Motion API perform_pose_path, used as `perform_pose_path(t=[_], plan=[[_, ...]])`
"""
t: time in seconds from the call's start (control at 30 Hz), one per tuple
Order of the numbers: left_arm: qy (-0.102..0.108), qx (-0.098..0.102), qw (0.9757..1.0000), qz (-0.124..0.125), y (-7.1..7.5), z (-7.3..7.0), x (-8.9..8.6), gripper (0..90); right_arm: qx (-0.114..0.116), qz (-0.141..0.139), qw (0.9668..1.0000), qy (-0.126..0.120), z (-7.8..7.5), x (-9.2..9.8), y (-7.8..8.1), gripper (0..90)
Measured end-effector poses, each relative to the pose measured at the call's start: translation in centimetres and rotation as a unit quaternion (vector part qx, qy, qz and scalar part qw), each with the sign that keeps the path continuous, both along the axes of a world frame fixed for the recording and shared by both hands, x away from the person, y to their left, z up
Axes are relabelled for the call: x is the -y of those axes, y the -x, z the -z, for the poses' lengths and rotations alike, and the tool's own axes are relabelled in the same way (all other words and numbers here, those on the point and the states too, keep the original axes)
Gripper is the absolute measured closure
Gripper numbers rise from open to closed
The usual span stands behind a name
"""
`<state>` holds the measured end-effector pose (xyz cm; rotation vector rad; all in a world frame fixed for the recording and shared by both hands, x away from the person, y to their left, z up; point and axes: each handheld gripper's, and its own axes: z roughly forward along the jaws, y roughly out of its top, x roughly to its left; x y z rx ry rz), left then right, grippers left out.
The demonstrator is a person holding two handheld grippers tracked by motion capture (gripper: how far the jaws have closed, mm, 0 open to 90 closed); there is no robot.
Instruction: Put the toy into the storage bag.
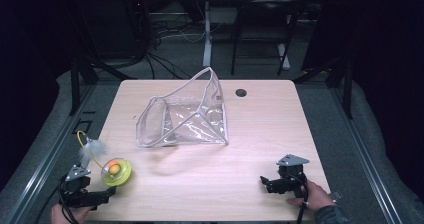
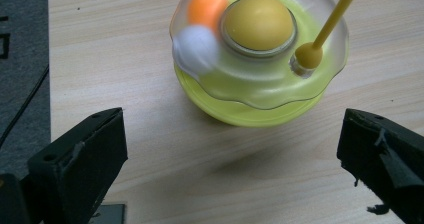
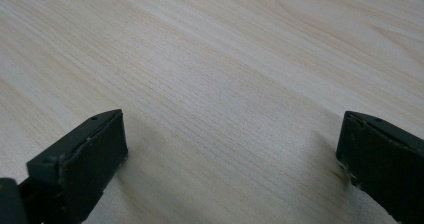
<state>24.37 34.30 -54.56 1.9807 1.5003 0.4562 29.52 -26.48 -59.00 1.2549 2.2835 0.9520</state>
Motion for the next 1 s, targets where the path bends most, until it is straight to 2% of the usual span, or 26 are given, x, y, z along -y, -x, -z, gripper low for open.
perform_pose_path(t=[0.4, 0.57, 0.63, 0.83, 1.0], plan=[[0.001, 0.007, 1.0, -0.001, -0.1, -0.4, 0.3, 0.0, 0.0, 0.0, 1.0, 0.0, 0.0, 0.0, 0.0, 0.0], [0.0, 0.017, 0.9999, -0.002, 0.0, -0.9, 0.3, 0.0, 0.0, 0.0, 1.0, 0.0, 0.0, 0.0, 0.0, 0.0], [0.01, 0.025, 0.9996, -0.003, 0.0, -1.4, 0.4, 0.0, 0.0, 0.0, 1.0, 0.0, 0.0, 0.0, 0.0, 0.0], [0.015, 0.033, 0.9994, 0.001, -0.1, -1.9, 0.7, 0.0, 0.0, 0.001, 1.0, 0.0, 0.0, 0.0, 0.0, 0.0], [0.024, 0.047, 0.9986, 0.001, 0.0, -2.8, 0.8, 0.0, 0.0, 0.002, 1.0, -0.002, 0.0, 0.0, 0.1, 0.0]])
